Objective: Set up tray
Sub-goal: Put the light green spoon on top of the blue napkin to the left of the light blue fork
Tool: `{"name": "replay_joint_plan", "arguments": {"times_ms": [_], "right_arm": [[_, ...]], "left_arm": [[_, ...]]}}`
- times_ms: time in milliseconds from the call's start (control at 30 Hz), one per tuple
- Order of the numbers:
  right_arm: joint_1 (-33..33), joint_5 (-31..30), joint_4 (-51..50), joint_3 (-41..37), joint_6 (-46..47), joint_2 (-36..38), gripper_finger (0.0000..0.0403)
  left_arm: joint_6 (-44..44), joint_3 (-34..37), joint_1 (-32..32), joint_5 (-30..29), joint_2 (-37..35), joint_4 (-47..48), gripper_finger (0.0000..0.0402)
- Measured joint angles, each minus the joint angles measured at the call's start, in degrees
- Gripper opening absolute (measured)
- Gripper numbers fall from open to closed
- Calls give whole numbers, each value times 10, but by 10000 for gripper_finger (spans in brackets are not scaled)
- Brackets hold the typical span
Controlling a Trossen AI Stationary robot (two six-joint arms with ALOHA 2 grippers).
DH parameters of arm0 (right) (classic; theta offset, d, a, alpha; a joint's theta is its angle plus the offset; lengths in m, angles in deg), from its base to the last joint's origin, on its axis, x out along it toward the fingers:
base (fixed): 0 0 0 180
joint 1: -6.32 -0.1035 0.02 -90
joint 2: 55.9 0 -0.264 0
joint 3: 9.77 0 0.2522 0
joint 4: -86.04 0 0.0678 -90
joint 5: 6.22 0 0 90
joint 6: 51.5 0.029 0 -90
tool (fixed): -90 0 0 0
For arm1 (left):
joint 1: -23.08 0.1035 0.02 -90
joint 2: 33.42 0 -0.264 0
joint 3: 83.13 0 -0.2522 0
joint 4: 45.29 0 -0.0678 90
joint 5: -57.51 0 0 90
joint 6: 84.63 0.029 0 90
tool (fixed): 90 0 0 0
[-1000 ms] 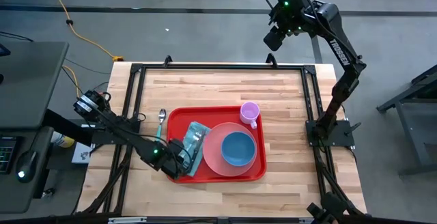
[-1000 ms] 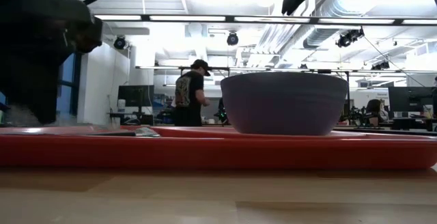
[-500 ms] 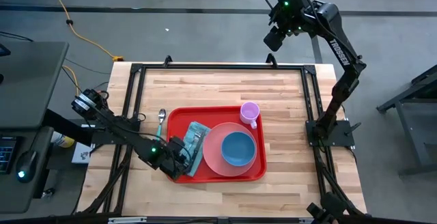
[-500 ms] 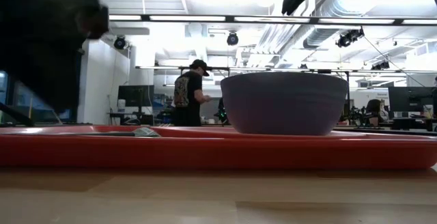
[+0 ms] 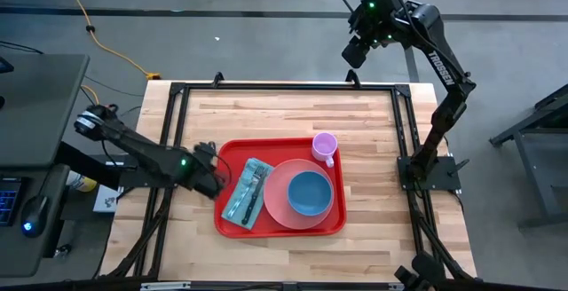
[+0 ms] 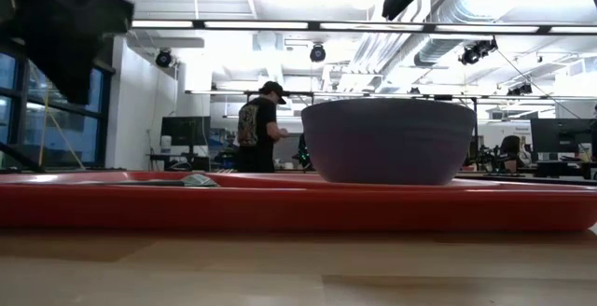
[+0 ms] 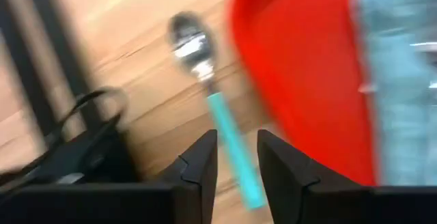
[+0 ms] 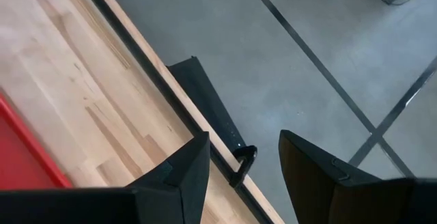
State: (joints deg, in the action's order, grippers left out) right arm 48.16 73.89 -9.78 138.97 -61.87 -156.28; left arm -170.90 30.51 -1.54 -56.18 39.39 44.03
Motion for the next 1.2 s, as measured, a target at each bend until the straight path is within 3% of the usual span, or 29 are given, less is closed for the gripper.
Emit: {"name": "replay_joint_plan", "arguments": {"times_ms": [133, 267, 500, 633, 800, 1067, 1200], "right_arm": [[0, 0, 0, 0, 0, 0, 154], [0, 0, 0, 0, 4, 0, 154], [0, 0, 10, 0, 4, 0, 154], [0, 0, 17, 0, 4, 0, 154], [0, 7, 18, 0, 4, 0, 154], [0, 7, 18, 0, 3, 0, 154], [0, 7, 18, 0, -1, 0, 154]], "left_arm": [[-5, 0, 45, 39, -25, 62, 118], [18, 0, 90, 47, -38, 63, 111], [125, 29, 172, 82, -30, -41, 113], [166, 53, 210, 98, -24, -54, 120], [208, 64, 240, 101, -25, -38, 161], [231, 64, 267, 108, -25, -58, 272], [235, 76, 274, 109, -25, -72, 296]]}}
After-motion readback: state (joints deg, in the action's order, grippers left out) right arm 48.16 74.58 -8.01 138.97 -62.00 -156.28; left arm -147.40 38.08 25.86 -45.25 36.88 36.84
